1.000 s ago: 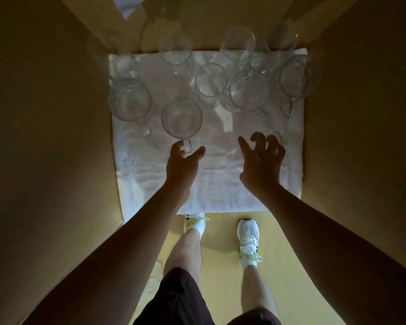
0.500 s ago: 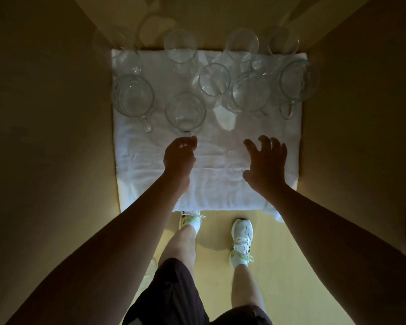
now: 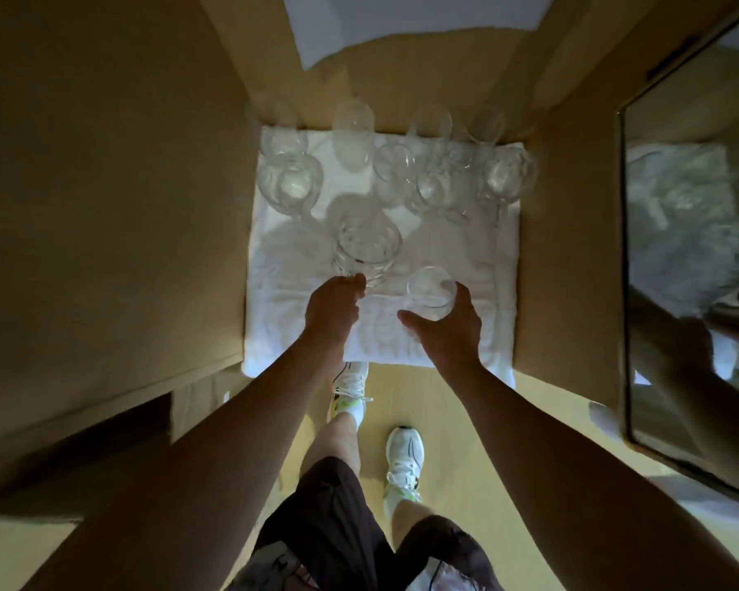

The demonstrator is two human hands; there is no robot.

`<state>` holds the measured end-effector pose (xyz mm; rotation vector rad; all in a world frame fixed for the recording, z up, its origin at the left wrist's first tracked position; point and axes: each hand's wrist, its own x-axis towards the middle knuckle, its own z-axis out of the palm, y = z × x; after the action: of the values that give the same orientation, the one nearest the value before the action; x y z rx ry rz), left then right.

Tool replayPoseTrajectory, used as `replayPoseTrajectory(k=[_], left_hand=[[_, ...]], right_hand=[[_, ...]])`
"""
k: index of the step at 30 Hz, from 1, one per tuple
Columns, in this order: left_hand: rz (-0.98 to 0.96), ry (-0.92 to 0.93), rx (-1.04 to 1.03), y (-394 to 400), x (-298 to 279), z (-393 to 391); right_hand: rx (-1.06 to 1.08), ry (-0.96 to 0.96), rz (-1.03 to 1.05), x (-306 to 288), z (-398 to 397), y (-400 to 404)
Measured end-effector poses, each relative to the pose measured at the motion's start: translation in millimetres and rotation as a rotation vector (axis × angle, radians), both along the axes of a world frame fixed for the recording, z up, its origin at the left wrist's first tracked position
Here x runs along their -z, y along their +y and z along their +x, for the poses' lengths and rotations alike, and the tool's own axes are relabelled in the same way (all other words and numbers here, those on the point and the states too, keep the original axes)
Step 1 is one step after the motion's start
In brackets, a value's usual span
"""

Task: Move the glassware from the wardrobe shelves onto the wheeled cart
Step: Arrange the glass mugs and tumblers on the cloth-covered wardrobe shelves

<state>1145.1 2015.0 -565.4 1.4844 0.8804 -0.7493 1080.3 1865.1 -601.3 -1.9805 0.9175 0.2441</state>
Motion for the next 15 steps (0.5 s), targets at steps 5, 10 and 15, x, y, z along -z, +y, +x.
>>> replayPoseTrajectory(k=[5,10,15], left_hand=[[-0.016,-0.032,-0.144,6,-61,-25],[-0.004,-0.175,-0.178,20,-122,-64],[0.006,-0.303,-0.227,33,-193,-92]], right_hand=[[-0.017,-0.109,0.055,-55,-17,-1],[-0.076,-0.210,0.063,-118,-28,-1],[-0.143,-0.325,0.083,-187,-34,7]])
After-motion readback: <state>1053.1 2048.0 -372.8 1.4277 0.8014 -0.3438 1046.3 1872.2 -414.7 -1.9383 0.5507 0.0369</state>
